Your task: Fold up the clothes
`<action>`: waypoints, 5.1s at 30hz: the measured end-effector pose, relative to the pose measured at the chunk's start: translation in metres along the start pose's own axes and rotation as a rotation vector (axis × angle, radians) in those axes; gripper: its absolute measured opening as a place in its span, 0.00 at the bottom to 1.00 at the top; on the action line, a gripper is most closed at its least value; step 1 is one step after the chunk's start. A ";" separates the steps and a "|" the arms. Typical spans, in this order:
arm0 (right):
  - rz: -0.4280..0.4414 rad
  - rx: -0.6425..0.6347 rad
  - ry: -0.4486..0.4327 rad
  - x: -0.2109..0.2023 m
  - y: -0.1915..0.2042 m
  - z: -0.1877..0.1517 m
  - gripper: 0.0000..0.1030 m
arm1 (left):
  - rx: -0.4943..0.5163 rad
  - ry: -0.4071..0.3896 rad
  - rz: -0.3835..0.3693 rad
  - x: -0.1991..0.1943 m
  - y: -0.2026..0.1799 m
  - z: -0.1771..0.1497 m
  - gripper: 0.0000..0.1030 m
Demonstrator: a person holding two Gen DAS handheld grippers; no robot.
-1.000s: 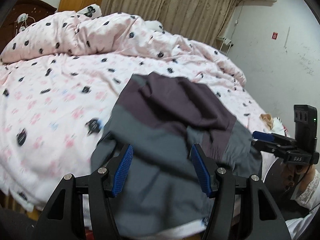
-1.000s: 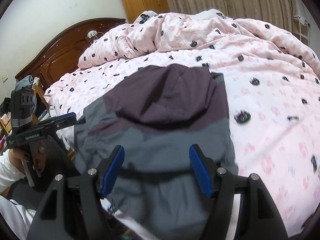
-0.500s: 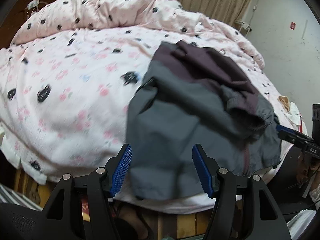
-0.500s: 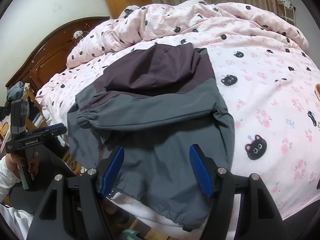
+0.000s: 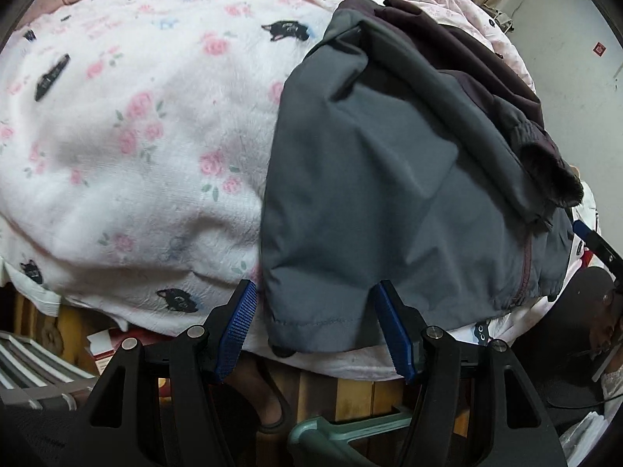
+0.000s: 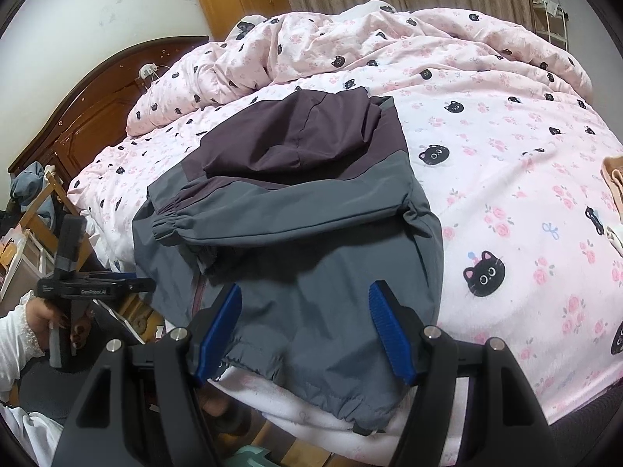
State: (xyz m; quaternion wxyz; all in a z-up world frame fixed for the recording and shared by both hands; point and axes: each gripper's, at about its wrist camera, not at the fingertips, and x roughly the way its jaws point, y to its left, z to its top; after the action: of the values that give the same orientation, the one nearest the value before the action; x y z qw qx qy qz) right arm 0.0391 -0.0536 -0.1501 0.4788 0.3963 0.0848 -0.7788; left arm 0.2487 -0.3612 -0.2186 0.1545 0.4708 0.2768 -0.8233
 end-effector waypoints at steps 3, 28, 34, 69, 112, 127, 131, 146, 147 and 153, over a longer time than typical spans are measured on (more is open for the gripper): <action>-0.003 0.003 0.001 -0.002 -0.001 -0.002 0.67 | 0.007 -0.009 -0.024 0.001 -0.001 -0.002 0.56; -0.056 0.149 0.169 0.003 -0.054 -0.034 0.52 | 0.040 -0.163 -0.172 -0.049 -0.026 -0.004 0.02; -0.041 0.149 0.207 0.015 -0.054 -0.039 0.47 | 0.036 -0.178 -0.188 -0.050 -0.025 -0.001 0.02; 0.243 0.235 0.174 -0.046 -0.069 0.053 0.04 | -0.059 -0.248 -0.284 -0.105 -0.037 0.059 0.02; 0.166 0.421 0.380 0.144 -0.154 0.208 0.04 | -0.331 -0.079 -0.210 0.040 0.009 0.231 0.06; 0.151 0.426 0.443 0.170 -0.158 0.206 0.04 | -0.576 -0.100 -0.487 0.027 0.047 0.238 0.19; 0.156 0.441 0.456 0.173 -0.160 0.207 0.04 | -0.613 -0.150 -0.502 0.007 0.052 0.241 0.25; 0.131 0.437 0.472 0.176 -0.157 0.209 0.04 | -0.140 -0.204 -0.265 -0.016 -0.059 0.241 0.34; 0.130 0.436 0.473 0.176 -0.158 0.209 0.04 | -0.111 -0.185 -0.253 -0.006 -0.070 0.239 0.34; 0.122 0.423 0.479 0.176 -0.157 0.209 0.04 | -0.023 -0.167 -0.079 0.039 -0.095 0.231 0.34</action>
State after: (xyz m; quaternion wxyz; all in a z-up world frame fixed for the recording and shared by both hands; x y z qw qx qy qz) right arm -0.2405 -0.1968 -0.1718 0.3981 0.6633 0.0075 -0.6337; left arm 0.0205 -0.4243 -0.1295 0.1499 0.3871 0.2909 -0.8620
